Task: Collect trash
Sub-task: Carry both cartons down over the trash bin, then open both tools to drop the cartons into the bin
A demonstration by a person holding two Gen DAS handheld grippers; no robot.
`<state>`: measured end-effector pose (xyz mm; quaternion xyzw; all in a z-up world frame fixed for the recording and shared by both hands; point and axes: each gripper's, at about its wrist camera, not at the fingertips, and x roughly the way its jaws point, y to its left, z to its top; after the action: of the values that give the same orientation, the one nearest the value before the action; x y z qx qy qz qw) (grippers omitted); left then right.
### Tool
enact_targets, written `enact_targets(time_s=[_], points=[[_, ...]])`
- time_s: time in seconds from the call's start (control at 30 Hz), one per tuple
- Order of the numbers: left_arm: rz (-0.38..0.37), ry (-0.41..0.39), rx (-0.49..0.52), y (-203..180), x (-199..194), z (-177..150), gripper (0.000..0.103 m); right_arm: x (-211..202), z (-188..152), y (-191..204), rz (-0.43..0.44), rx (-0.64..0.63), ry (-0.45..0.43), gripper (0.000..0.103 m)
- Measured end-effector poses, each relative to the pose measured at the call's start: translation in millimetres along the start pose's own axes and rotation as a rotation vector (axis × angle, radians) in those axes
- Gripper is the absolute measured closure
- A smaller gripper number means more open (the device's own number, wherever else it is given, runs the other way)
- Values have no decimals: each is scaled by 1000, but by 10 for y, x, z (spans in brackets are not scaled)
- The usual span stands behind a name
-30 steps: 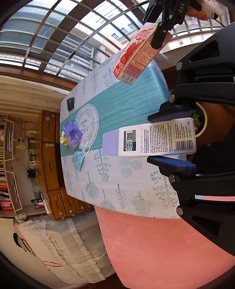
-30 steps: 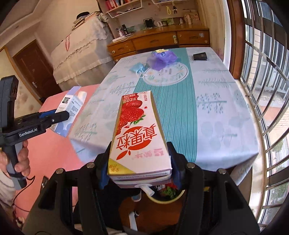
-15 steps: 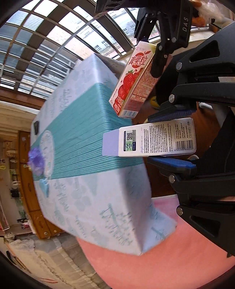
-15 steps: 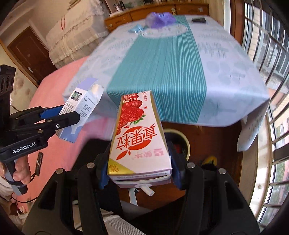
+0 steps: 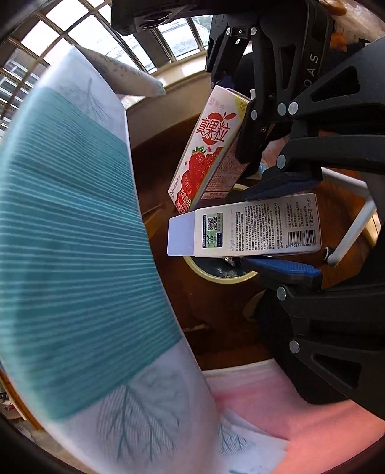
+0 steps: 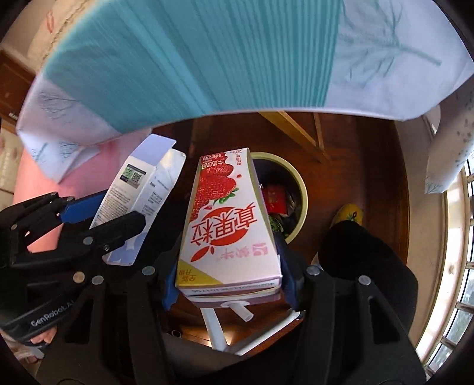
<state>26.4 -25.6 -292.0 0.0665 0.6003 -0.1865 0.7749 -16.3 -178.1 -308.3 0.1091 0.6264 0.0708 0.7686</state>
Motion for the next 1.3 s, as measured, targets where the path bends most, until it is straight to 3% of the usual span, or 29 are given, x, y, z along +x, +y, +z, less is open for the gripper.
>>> enact_targets(time_s=[0.23,0.57,0.63,0.73,0.8,0.87,1.3], points=[[46,12,-46,122,713,150,65,537,51,-299,-25,72,-5,51],[74,15,-109,234,1371,209,63,1034,149,-595,5,161,-53,50],[80,36,-115,239,1474,227,60,1105,159,-632,22,189,-61,41],[119,28,-118,329,1509,229,47,1157,193,-655,21,214,-63,38],[138,31,-146,417,1537,242,28,1166,208,-680,20,225,-70,36],[134,40,-174,487,1553,247,19,1193,206,-731,25,243,-76,32],[107,35,-193,550,1490,197,17,1337,192,-812,13,251,-68,29]])
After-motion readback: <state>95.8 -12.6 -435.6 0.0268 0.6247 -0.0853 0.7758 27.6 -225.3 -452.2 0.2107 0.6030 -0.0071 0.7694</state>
